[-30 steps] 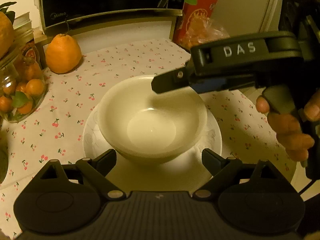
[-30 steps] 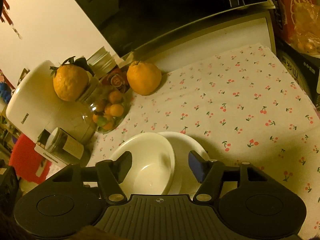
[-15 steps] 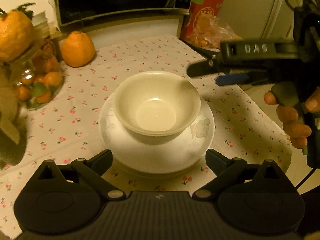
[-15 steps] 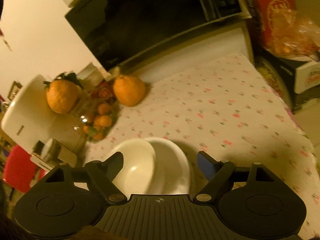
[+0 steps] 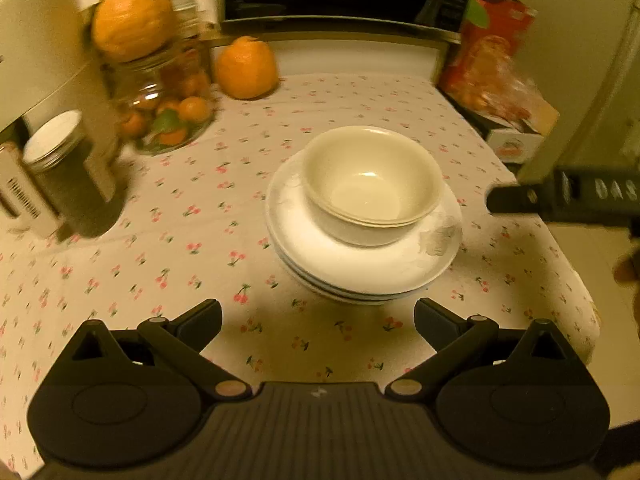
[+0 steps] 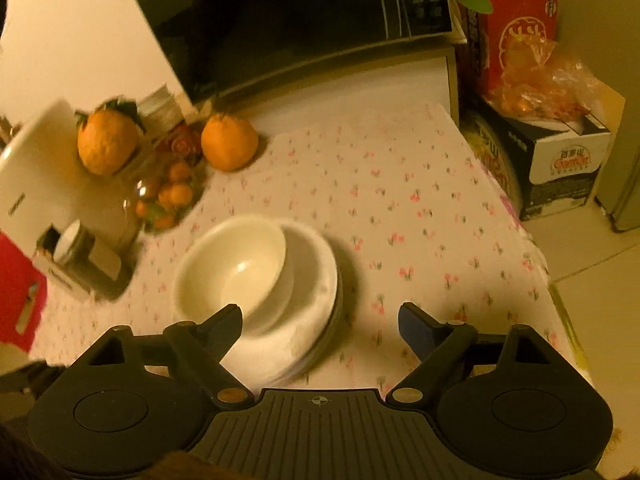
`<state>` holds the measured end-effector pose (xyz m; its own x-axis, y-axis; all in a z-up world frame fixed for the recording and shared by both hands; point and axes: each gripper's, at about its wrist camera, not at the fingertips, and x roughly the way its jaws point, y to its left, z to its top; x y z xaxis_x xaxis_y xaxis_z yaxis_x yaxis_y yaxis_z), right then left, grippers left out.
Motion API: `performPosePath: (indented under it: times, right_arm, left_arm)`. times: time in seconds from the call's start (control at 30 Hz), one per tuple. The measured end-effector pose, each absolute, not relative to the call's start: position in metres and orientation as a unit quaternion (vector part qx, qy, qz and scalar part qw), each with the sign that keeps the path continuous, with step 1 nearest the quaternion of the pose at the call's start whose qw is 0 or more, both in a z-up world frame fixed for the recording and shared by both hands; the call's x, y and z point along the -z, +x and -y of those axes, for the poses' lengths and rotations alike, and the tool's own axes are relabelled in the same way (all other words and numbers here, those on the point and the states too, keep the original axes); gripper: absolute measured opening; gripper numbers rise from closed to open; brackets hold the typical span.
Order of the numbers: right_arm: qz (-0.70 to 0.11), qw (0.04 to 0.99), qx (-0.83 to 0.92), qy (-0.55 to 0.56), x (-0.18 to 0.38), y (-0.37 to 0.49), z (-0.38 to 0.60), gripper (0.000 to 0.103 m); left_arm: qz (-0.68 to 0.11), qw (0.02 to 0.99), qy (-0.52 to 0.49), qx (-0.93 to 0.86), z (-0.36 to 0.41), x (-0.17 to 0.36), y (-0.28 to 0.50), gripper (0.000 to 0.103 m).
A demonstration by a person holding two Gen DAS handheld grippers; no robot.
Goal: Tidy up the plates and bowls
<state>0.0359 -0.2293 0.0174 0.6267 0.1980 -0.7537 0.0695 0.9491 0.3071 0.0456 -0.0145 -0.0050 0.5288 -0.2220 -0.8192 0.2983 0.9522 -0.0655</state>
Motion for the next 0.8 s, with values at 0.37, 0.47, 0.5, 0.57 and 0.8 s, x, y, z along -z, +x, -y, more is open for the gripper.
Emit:
performPosePath:
  times: [0.37,0.47,0.5,0.57,0.8]
  right_arm:
    - [-0.451,0.885,-0.021,0.110,-0.008,0.008,0.212,0.093]
    - [-0.454,0.884,-0.015,0.105,-0.007,0.008,0.208,0.093]
    - [-0.456,0.884,-0.014,0.105,-0.007,0.008,0.207,0.093]
    - [-0.457,0.884,-0.015,0.103,-0.008,0.009,0.204,0.093]
    - [-0.448,0.891,-0.020,0.069,-0.012,0.007,0.190,0.097]
  left_arm:
    - [-0.475,0.875,0.006,0.093,0.013,0.008,0.036,0.103]
    - [-0.475,0.876,0.015,0.084,0.016,0.009,0.032,0.103]
    - [-0.475,0.876,0.019,0.083,0.018,0.009,0.031,0.103]
    - [-0.476,0.875,0.019,0.082,0.018,0.010,0.030,0.103]
    - [-0.467,0.881,0.034,0.067,0.023,0.006,0.022,0.103]
